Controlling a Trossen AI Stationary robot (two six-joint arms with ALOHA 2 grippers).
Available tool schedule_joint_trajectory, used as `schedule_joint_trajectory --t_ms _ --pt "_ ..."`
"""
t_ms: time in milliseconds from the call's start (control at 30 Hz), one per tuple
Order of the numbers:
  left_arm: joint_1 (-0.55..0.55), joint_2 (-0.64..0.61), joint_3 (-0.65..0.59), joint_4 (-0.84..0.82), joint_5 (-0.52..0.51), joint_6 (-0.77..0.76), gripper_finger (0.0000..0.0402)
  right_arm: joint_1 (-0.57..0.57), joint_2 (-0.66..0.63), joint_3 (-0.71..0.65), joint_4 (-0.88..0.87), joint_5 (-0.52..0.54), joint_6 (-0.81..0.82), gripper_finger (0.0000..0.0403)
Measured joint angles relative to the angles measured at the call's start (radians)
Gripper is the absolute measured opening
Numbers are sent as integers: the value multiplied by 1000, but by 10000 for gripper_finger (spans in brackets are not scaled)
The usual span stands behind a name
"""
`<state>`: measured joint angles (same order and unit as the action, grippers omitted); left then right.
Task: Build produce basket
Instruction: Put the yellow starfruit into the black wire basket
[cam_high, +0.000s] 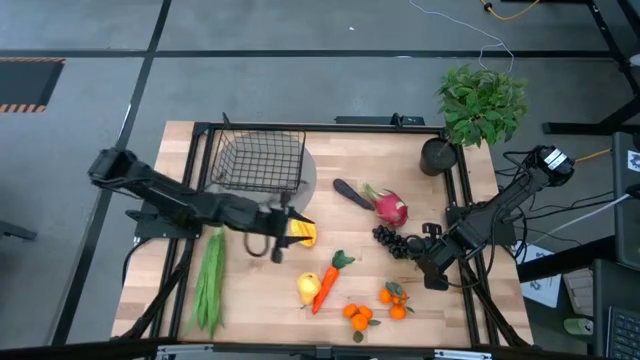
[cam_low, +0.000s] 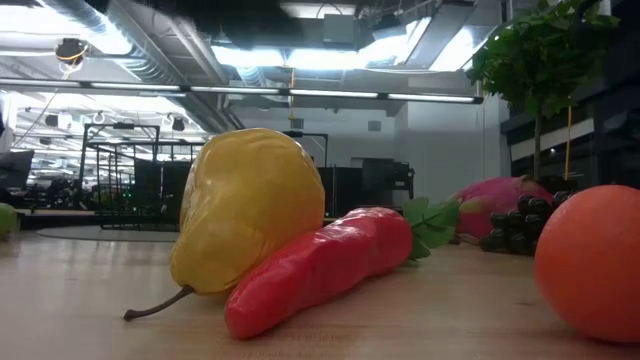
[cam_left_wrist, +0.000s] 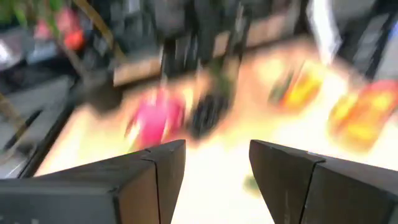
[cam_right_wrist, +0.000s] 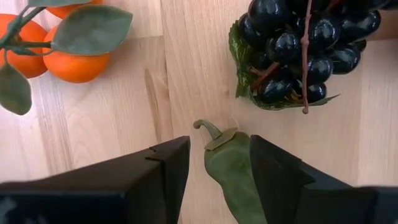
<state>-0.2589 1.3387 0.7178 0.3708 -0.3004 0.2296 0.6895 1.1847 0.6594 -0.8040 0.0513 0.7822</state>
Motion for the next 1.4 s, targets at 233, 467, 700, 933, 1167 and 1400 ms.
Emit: schedule_joint_trajectory --t_ms 233,467,700,933,1167,1400 --pt "64 156 135 -299 -68 5 169 0 0 0 0 0 2 156" --pt "85 197 188 -448 -59 -17 168 0 0 0 0 0 2 156" --pt "82 206 188 -596 -39 14 168 0 0 0 1 0 2 156" --pt "82 216 188 -594 -23 50 168 0 0 0 2 0 2 156" --pt "90 225 188 -590 57 39 168 0 0 0 2 0 2 156" --pt "122 288 188 -573 55 43 168 0 0 0 4 0 2 156"
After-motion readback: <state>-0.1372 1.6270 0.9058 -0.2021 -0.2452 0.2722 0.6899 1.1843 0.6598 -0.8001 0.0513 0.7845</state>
